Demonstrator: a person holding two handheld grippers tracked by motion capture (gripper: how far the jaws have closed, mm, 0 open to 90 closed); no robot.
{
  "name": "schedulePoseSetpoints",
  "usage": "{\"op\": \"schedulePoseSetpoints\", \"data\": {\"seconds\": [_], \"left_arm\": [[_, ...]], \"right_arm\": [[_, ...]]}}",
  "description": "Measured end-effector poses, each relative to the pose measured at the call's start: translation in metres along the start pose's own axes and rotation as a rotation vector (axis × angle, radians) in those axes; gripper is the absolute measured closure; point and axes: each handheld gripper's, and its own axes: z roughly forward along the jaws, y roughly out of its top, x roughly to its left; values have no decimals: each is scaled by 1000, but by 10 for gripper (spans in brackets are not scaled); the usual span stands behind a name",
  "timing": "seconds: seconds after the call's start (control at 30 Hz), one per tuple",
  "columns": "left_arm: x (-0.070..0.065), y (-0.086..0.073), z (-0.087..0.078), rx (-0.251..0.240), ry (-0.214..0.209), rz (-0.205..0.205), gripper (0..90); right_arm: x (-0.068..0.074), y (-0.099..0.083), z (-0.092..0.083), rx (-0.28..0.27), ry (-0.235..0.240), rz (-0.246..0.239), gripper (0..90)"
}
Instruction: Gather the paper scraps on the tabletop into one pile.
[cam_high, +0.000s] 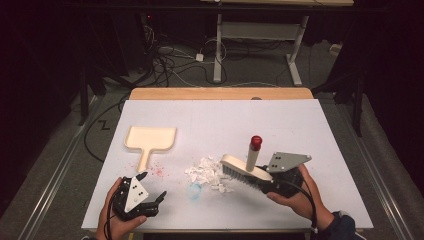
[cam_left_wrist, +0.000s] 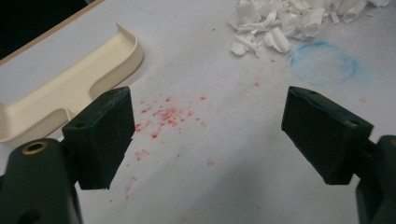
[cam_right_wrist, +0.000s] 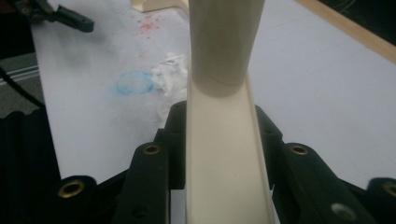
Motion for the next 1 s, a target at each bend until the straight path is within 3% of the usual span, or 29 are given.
{"op": "schedulePoseSetpoints", "data": {"seconds": [0.1, 0.2, 0.3, 0.5, 0.6, 0.8, 0.87, 0.9, 1.0], "left_arm": [[1, 0, 1, 1, 1, -1, 165], [0, 1, 1, 3, -3, 4, 165], [0, 1, 1, 3, -4, 4, 165], [0, 1, 1, -3, -5, -1, 165], [1, 1, 1, 0, -8, 2, 165], [1, 1, 2, -6, -13, 0, 165], [1, 0, 1, -8, -13, 0, 165], [1, 0, 1, -10, -13, -1, 165], [2, -1, -1, -15, -11, -5, 165]], "right_arm": [[-7, -1, -8, -19, -57, 39, 676], [-16, -4, -3, -9, -123, 79, 677], [-22, -9, 14, 38, -215, 81, 677], [-27, -8, 56, 60, -281, 116, 678], [-20, -3, 77, 50, -254, 126, 678], [8, 21, 111, 17, -229, 81, 677], [11, 25, 113, 11, -210, 65, 677], [10, 26, 111, 9, -223, 47, 677], [-1, 21, 89, -21, -185, 29, 676]]}}
